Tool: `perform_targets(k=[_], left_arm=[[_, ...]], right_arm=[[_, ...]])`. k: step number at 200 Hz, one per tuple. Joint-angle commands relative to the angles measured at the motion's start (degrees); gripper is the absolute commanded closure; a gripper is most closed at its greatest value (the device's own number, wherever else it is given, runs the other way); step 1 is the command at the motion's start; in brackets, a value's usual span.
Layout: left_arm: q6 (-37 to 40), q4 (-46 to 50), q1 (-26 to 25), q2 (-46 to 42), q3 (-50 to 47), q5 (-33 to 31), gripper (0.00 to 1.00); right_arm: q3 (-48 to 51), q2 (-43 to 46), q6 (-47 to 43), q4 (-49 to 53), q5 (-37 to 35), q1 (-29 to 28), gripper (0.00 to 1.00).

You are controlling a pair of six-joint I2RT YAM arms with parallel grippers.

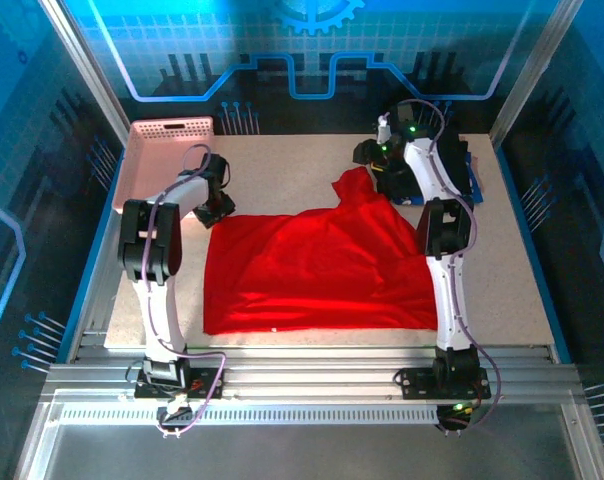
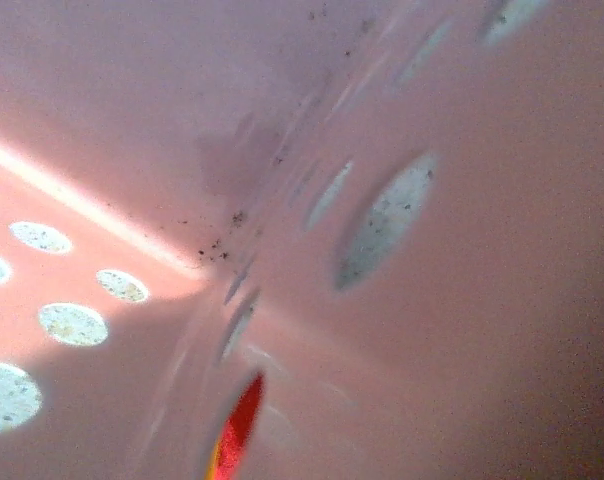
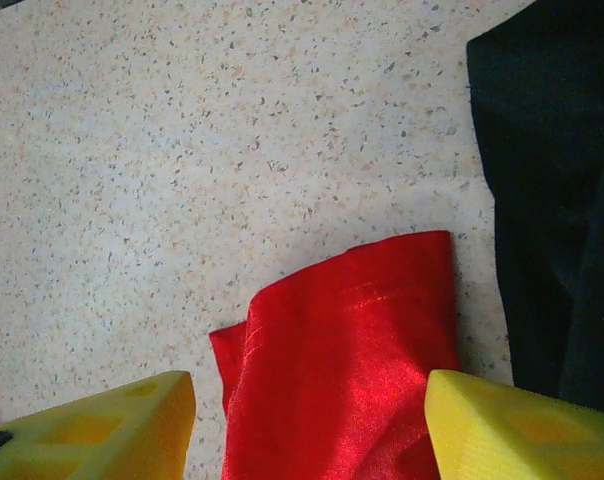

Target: Fold and stack the t-shirts

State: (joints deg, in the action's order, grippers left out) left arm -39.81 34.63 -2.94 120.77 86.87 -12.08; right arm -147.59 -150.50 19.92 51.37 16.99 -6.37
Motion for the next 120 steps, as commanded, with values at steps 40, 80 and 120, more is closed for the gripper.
perform_targets(k=[40, 80, 120], left_arm=[[1.46, 1.2, 0.3, 1.16, 0.18, 1.33, 0.97], [2.31, -0.2, 0.13, -3.6, -4.18, 3.13, 1.0], [2.22, -2.38, -0.88, -7.92, -7.53, 5.14, 1.0]], right_arm=[[-6.21, -6.61, 1.6, -3.68, 0.16, -0.29, 0.33], [-6.21, -8.2, -0.42, -5.37, -2.38, -1.43, 0.33], [-6.12, -9.78, -3.41, -5.43, -7.14, -3.03, 0.34]])
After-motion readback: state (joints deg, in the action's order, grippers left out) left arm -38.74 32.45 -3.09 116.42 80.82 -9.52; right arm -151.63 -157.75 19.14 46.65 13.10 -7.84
